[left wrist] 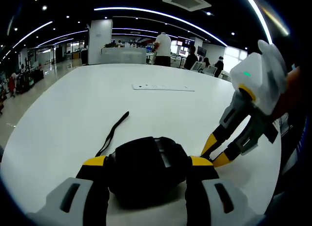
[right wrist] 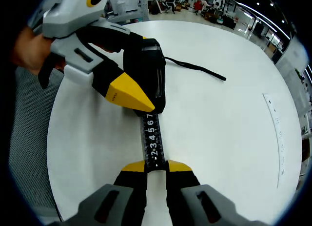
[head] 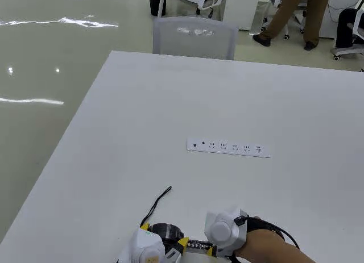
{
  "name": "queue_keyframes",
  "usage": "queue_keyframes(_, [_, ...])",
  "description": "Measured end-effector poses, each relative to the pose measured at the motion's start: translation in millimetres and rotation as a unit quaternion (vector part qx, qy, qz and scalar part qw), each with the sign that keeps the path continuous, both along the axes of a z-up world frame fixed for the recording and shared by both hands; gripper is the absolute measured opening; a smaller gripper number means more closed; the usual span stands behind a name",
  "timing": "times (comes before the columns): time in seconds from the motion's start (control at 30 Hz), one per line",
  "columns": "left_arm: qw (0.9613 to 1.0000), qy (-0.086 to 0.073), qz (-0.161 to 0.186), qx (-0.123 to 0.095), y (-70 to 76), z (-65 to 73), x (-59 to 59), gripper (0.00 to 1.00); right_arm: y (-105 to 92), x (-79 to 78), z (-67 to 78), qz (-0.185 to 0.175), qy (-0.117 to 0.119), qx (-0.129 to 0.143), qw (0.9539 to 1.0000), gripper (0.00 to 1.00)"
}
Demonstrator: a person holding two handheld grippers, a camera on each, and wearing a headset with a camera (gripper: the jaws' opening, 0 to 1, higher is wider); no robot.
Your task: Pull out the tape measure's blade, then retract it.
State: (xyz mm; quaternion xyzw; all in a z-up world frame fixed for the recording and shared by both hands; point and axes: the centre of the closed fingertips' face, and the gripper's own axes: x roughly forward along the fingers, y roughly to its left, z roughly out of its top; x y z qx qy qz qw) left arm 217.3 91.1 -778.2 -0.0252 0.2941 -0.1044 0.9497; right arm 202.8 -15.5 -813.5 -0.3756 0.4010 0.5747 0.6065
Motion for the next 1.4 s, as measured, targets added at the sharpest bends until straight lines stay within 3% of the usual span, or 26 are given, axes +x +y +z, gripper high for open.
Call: queue_keyframes(1.4, [1.0,0.0,-0.001,-0.005,0.7,1.0,-0.8,0.59,38.1,-2.4,1.1,-0.005,0.007,0.039,0.9992,0.14])
